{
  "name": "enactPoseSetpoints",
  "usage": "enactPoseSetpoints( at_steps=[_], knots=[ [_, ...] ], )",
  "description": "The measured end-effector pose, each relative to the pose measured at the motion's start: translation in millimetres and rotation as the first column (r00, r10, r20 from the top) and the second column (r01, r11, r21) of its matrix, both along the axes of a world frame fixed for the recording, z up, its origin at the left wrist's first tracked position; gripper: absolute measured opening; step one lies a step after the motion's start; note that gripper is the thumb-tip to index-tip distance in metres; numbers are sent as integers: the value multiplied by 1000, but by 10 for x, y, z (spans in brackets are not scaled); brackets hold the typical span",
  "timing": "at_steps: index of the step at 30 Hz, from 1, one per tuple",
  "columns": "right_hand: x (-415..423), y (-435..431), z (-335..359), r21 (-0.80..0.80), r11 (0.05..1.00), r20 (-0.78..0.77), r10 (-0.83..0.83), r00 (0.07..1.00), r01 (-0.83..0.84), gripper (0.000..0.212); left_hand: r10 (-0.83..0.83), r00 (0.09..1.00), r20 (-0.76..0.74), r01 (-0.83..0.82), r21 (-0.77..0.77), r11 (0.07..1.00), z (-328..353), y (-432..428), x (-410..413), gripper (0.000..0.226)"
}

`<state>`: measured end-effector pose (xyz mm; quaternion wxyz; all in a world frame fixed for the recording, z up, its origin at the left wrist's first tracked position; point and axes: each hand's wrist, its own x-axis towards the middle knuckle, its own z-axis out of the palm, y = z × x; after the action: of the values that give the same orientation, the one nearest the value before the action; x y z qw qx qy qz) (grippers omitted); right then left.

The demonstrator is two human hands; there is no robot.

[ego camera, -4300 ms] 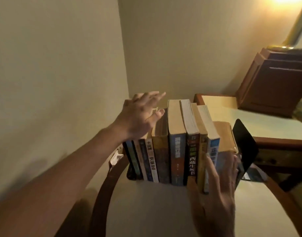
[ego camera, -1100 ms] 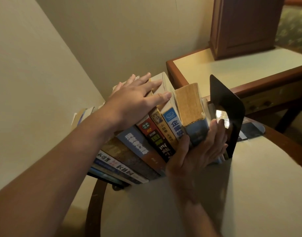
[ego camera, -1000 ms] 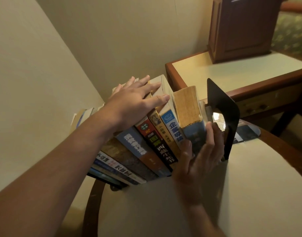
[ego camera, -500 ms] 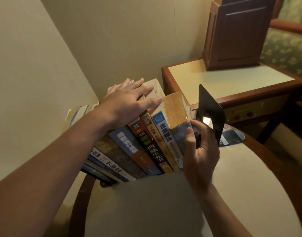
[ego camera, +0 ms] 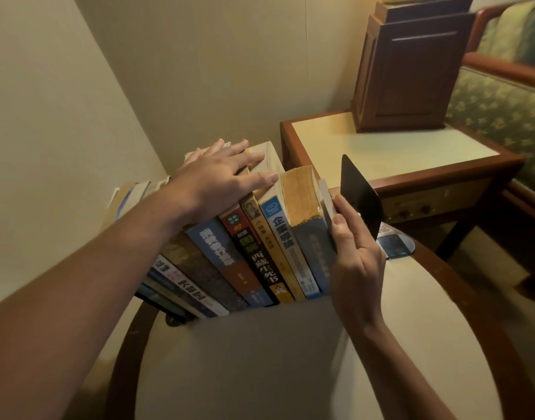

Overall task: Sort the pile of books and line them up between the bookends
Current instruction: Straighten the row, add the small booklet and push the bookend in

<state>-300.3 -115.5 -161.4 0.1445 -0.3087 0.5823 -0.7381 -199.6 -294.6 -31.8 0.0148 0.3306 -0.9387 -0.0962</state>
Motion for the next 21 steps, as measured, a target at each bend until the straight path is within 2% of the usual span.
enactPoseSetpoints(
  at_steps=[6, 11, 13, 17, 21],
  knots=[
    [-67, -12, -16, 30, 999, -7, 24, 1000, -24, 49, -3, 1000, -10, 4, 5, 1000, -18, -27, 10, 89],
    [-73, 19, 31, 69, 997, -238, -9, 971, 26, 49, -8, 1000, -17, 8, 8, 1000, -4, -41, 13, 99],
    [-109, 39, 33, 52, 998, -284, -27, 958, 44, 46, -7, 1000, -19, 7, 11, 1000, -12, -43, 17, 98],
    [-160, 20, 40, 24, 1000, -205, -13, 979, 18, 44, -8, 1000, -17, 8, 4, 1000, -18, -39, 20, 97],
    [-232, -88, -67, 114, 993, -107, -2, 994, 14, 44, -8, 1000, -19, 8, 8, 1000, -9, -34, 15, 98]
  ],
)
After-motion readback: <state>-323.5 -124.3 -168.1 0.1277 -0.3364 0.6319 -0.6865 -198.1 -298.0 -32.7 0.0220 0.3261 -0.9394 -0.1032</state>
